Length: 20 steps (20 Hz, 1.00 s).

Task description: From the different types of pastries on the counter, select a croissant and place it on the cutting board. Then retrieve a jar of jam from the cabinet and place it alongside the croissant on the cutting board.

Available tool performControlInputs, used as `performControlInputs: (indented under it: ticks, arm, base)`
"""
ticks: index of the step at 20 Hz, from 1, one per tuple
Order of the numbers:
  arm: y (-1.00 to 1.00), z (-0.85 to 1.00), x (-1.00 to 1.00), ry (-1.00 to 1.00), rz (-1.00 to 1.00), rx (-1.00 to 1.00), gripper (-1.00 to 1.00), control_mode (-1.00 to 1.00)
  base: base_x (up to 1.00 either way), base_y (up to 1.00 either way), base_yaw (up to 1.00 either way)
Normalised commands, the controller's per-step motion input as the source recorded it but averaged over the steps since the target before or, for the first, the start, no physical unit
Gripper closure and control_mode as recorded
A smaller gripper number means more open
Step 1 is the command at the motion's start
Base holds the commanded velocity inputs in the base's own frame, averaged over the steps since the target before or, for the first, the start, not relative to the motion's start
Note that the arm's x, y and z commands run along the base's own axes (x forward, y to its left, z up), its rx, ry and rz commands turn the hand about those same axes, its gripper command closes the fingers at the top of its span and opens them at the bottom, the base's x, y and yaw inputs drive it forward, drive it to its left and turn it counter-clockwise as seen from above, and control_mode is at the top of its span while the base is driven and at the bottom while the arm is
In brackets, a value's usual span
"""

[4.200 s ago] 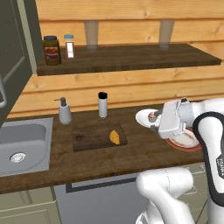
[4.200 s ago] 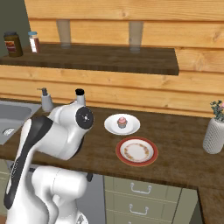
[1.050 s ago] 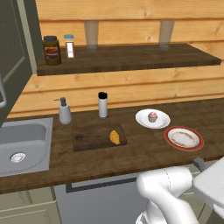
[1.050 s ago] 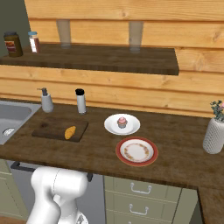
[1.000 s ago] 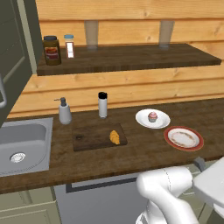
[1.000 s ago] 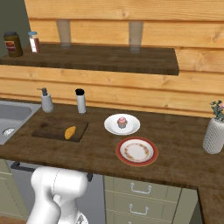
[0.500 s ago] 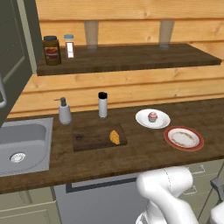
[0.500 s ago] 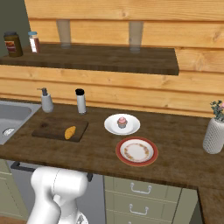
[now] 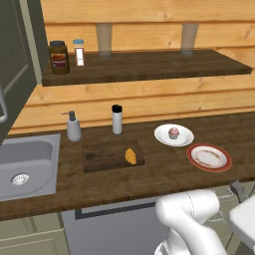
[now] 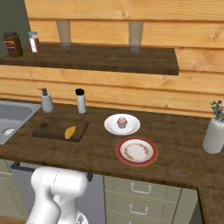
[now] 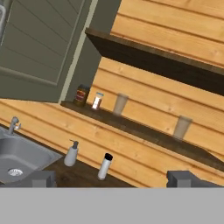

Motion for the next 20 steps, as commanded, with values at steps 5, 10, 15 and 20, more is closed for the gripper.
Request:
performControlInputs:
  ticks: [5, 10, 15, 20]
  arm:
    - [0.0, 0.19, 0.05, -0.02, 0.0, 0.0, -1.0, -1.0]
    - [0.0, 0.0, 0.0, 0.0, 0.0, 0.0, -1.0, -1.0]
    - [0.0, 0.0, -0.01, 0.0, 0.0, 0.0, -1.0, -1.0]
    - [0.0, 0.05, -0.05, -0.02, 0.0, 0.0, -1.0, 1.0]
  base:
    - [0.0, 0.0, 0.0]
    - [0.0, 0.0, 0.0]
    - [0.0, 0.0, 0.0]
    - [0.0, 0.0, 0.0]
